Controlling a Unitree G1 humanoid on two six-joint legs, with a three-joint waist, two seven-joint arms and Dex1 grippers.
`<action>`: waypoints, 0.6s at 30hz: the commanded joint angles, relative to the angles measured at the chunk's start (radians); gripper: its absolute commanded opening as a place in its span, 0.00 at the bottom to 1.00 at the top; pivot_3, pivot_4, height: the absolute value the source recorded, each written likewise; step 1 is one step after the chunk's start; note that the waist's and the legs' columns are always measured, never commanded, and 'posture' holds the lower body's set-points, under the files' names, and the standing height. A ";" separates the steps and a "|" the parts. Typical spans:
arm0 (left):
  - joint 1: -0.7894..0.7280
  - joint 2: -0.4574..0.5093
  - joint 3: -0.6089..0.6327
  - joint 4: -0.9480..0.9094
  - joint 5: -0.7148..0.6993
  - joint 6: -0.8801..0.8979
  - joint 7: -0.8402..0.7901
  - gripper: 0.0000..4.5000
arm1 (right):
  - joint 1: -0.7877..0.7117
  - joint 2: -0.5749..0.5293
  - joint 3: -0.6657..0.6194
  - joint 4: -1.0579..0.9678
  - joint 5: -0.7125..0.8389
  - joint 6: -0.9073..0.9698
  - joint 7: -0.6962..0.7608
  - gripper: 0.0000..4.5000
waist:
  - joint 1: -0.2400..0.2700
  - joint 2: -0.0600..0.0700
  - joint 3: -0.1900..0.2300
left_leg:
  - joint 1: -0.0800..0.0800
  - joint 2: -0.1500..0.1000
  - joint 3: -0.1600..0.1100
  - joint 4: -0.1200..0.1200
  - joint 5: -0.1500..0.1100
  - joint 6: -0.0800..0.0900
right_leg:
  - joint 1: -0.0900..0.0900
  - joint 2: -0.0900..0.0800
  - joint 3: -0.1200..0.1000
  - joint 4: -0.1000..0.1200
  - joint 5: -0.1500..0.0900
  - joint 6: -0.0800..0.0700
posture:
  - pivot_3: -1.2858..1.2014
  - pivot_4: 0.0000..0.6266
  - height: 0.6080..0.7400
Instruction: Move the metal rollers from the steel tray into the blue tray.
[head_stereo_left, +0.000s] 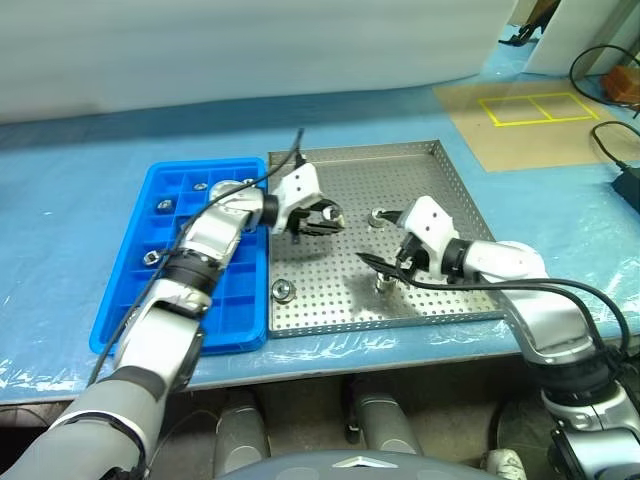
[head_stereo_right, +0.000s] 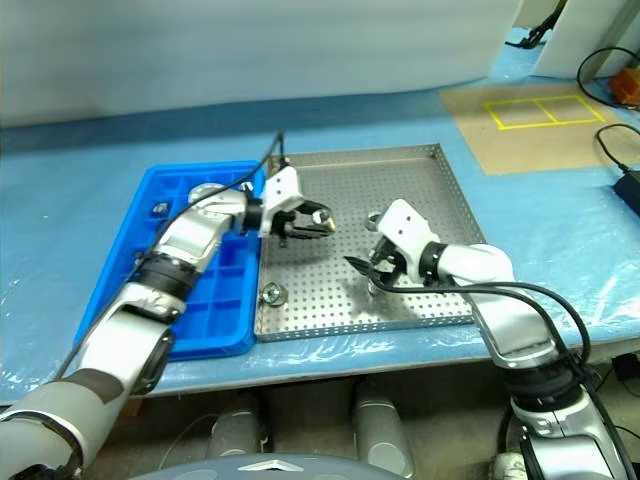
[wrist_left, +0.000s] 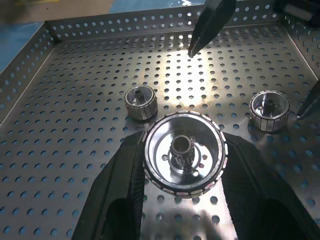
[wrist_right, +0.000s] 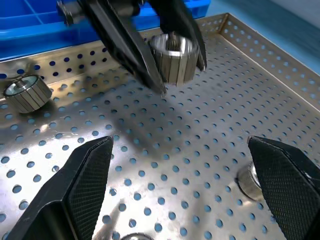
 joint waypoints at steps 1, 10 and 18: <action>0.047 0.088 0.075 -0.143 -0.050 0.066 0.018 0.40 | -0.106 0.041 0.053 0.082 -0.007 -0.091 0.050 1.00 | 0.001 0.000 0.000 | 0.000 0.000 0.000 0.000 0.000 0.000 | 0.000 0.000 0.000 0.000 0.000 0.000 | 0.43 0.24 1.00; 0.316 0.274 0.209 -0.471 -0.133 0.265 0.108 0.40 | -0.312 0.209 0.174 0.385 -0.042 -0.268 0.156 1.00 | 0.062 0.001 0.001 | -0.001 0.003 0.001 0.000 0.001 -0.003 | -0.007 0.000 -0.003 0.010 -0.003 -0.004 | 0.52 0.24 1.00; 0.653 0.374 0.379 -0.818 -0.224 0.442 0.219 0.40 | -0.403 0.308 0.216 0.563 -0.054 -0.387 0.251 1.00 | 0.110 0.000 0.001 | -0.001 0.006 0.001 -0.002 0.003 -0.007 | -0.008 0.000 -0.006 0.013 -0.004 -0.006 | 0.59 0.24 1.00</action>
